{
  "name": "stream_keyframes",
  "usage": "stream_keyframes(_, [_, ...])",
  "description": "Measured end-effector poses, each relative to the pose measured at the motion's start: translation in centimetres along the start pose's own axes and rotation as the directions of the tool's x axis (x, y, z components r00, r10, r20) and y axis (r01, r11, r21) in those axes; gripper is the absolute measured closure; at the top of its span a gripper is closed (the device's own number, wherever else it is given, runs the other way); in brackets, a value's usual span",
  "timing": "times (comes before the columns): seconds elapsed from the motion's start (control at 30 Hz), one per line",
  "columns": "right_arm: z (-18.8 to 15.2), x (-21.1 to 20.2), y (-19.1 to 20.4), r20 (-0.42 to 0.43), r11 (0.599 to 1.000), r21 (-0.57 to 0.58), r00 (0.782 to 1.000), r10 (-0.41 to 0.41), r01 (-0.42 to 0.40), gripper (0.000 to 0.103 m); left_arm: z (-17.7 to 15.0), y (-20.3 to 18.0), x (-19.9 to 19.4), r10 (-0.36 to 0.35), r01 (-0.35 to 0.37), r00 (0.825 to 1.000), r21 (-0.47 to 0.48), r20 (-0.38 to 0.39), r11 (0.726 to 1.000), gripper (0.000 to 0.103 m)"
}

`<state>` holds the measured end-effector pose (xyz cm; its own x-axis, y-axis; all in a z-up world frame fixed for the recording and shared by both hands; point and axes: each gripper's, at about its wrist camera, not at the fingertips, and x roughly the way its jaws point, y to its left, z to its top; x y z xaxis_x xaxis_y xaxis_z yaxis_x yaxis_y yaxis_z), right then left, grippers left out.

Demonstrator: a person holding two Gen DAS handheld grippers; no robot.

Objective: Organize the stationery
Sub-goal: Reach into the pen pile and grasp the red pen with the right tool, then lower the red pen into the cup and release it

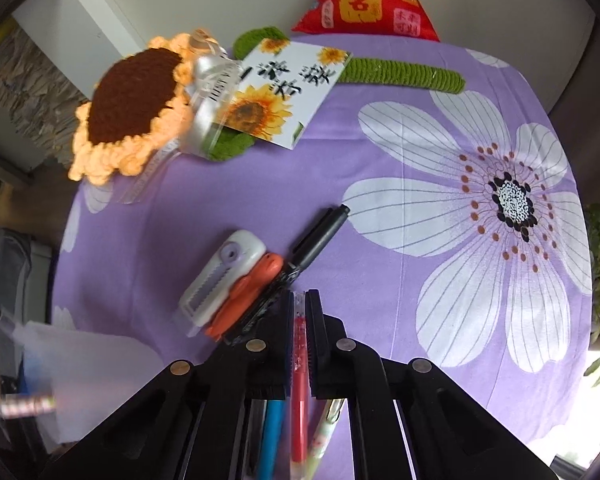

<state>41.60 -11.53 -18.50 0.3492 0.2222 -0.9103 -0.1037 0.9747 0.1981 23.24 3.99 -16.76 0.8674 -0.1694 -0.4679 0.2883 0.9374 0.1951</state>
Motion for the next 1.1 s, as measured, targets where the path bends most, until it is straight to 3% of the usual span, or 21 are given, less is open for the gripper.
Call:
stream_keyframes(0.23, [-2.1,-5.2,0.5,0.114,0.998,-0.057,0.993,0.016,-0.009,0.097,0.1,0.0,0.1,-0.016,0.016,1.0,-0.004,0.001,1.0,0.029])
stream_keyframes(0.4, [-3.2,-9.6,1.0,0.213,0.996,-0.076,0.975,0.056,-0.04,0.097,0.1,0.1,0.1,-0.023,0.023,1.0,0.001,-0.003,1.0,0.03])
stream_keyframes(0.53, [-4.5,-13.9,2.9,0.339,0.992,-0.122,0.938,0.073,-0.033,0.097,0.0,-0.2,0.1,-0.019,0.019,1.0,0.014,-0.005,1.0,0.03])
stream_keyframes(0.67, [-5.7,-18.3,5.4,0.466,0.981,-0.189,0.877,0.118,-0.031,0.097,-0.1,-0.4,0.0,-0.015,0.015,1.0,0.025,-0.005,1.0,0.03])
stream_keyframes(0.9, [-5.7,-21.1,9.9,0.525,0.939,-0.331,0.809,0.264,-0.092,0.097,0.0,-0.2,0.0,-0.017,0.017,1.0,0.023,-0.005,1.0,0.03])
stream_keyframes(1.0, [-5.4,-20.0,10.8,0.517,0.918,-0.375,0.794,0.32,-0.126,0.097,-0.1,-0.2,0.0,-0.02,0.02,1.0,0.019,-0.006,1.0,0.03])
stream_keyframes(1.1, [-5.5,-18.4,11.0,0.489,0.914,-0.381,0.808,0.328,-0.14,0.097,-0.1,-0.2,0.0,-0.022,0.022,1.0,0.018,-0.006,1.0,0.03])
